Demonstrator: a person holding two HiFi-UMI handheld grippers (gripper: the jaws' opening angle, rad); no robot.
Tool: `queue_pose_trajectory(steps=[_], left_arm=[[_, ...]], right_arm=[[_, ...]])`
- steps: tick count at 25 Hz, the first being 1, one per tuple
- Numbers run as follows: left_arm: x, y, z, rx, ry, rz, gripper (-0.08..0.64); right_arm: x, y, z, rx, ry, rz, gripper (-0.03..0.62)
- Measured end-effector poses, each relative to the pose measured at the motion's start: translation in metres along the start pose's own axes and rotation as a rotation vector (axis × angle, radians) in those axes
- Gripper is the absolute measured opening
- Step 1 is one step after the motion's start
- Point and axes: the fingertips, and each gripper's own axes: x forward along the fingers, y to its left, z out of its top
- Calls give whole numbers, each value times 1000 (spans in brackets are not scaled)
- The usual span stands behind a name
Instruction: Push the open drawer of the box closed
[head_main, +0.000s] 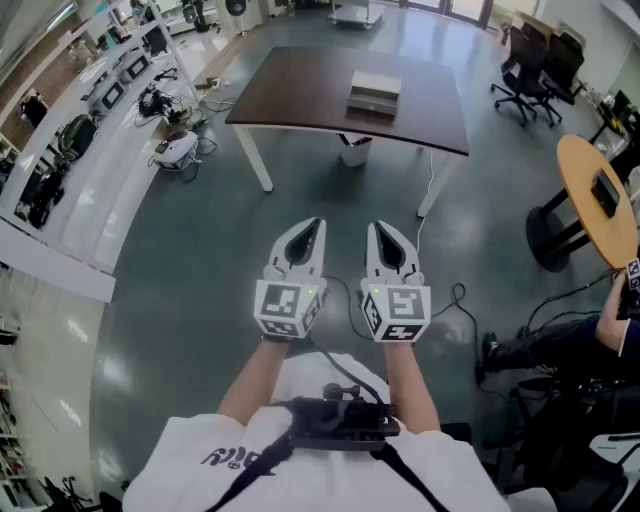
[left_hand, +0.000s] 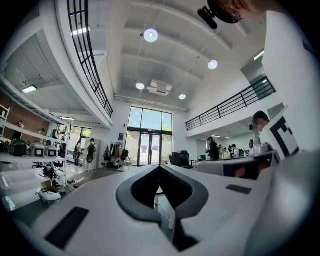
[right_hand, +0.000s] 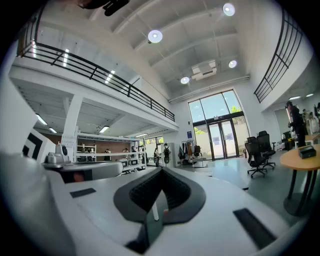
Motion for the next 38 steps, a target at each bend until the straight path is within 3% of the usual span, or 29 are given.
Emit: queue_pose_trajectory(steps=[8, 14, 19, 23, 29, 33, 38], left_arm=[[23, -8, -22, -7, 39, -36, 11], [57, 2, -35, -16, 59, -96, 11], [96, 71, -52, -83, 115, -59, 12], [123, 126, -37, -59, 74, -37, 11], [165, 169, -46, -40, 63, -70, 11], [189, 196, -49, -14, 66, -109, 11], [217, 234, -56, -19, 86, -95, 12]], right_arm=[[0, -18, -13, 6, 16, -39, -11], [37, -41, -28, 41, 46, -103, -11], [100, -36, -24, 21, 54, -107, -11], [152, -19, -21, -4, 64, -83, -11], [225, 3, -33, -13, 89, -28, -11], [268, 6, -36, -13, 88, -53, -11], [305, 1, -44, -4, 117, -75, -11]])
